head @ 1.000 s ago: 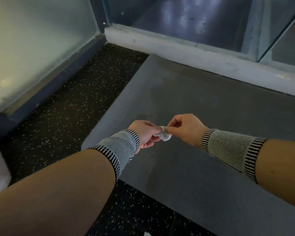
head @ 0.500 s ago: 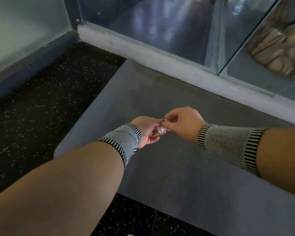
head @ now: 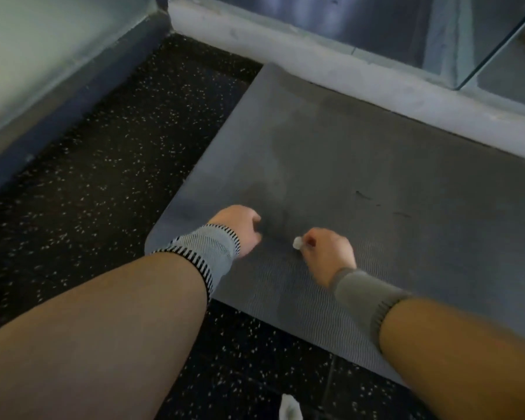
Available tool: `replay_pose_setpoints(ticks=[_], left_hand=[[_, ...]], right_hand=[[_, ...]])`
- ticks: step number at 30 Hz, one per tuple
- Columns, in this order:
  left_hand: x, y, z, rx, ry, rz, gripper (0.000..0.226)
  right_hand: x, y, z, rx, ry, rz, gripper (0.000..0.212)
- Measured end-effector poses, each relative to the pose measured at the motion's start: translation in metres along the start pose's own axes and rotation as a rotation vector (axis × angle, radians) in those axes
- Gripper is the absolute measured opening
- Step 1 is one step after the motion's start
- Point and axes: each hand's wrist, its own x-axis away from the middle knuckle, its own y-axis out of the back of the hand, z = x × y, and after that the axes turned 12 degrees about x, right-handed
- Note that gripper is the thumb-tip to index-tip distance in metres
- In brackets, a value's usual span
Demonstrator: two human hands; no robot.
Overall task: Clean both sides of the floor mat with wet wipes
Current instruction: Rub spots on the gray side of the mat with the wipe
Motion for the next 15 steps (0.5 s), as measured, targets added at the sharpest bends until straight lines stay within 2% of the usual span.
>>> replay_pose_setpoints(ticks=[2,5,6,7,10,11,15], left_hand=[[0.001,-0.012,0.009,-0.11,-0.024,0.03,0.057],[-0.004,-0.017,0.011,-0.221,-0.033,0.089,0.07],[-0.005,-0.017,0.01,-0.268,-0.041,0.115,0.074],[-0.005,-0.018,0.011,-0.316,-0.052,0.142,0.078],[-0.003,-0.024,0.017,-0.476,-0.086,0.215,0.089],[-0.003,-0.025,0.019,-0.533,-0.105,0.239,0.091],[-0.005,-0.018,0.018,-0.609,-0.149,0.245,0.079]], right_hand=[[0.031,-0.019,0.016,-0.027,0.131,-0.031,0.023],[0.036,-0.017,0.01,0.025,0.467,0.12,0.022],[0.02,-0.01,0.003,0.07,0.519,0.124,0.021],[0.0,-0.004,-0.002,0.094,0.465,0.1,0.02],[-0.033,0.0,-0.012,0.164,0.105,-0.055,0.021],[-0.025,-0.005,-0.006,0.14,0.093,-0.054,0.021],[0.036,-0.01,0.015,0.052,0.519,0.172,0.02]])
